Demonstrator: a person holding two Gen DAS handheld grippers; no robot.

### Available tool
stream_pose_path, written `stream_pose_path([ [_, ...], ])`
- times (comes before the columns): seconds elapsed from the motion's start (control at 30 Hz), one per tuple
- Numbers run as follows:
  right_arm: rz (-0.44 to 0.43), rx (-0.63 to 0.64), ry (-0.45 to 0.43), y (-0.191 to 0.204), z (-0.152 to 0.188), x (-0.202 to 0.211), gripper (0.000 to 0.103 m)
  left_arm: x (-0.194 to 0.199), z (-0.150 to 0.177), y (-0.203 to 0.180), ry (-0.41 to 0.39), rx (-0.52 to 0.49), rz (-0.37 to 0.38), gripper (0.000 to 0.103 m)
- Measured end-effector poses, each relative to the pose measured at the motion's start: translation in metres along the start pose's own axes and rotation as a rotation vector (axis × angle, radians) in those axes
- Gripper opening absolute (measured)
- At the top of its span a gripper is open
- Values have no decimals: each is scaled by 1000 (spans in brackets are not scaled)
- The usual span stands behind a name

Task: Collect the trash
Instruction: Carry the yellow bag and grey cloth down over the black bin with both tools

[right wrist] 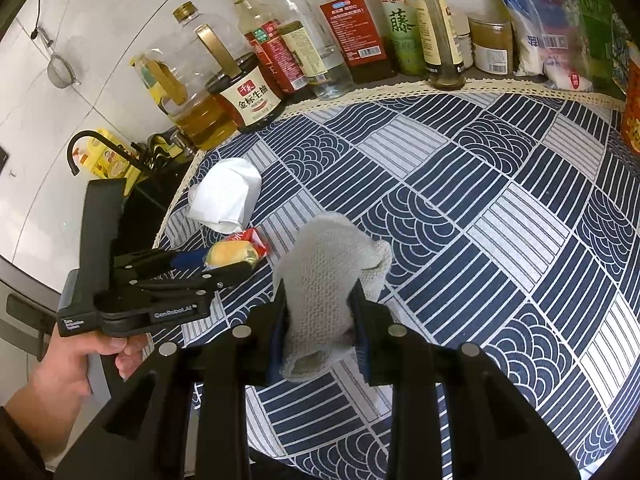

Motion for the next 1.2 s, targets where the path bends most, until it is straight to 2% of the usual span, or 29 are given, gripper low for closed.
stream_pose_path([
  [0.37,4,37,-8,27,23,10,30,36,22,1,-63,20,-9,53],
  [0.67,0,74,-17,58,59,23,30,72,55,-4,-115,21,-3,53],
  [1.2,-10,130,2,107,151,35,30,121,127,-17,-172,22,-2,53],
])
Point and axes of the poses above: each gripper's, at about its wrist camera, not at the fingertips, and x roughly against the way its jaws point, y to its left, z to its underside, the point moved 10 cm from there along -x, roughly the way its jaws point, and after that the axes turned 15 degrees about -x, right-handed, at the moved point
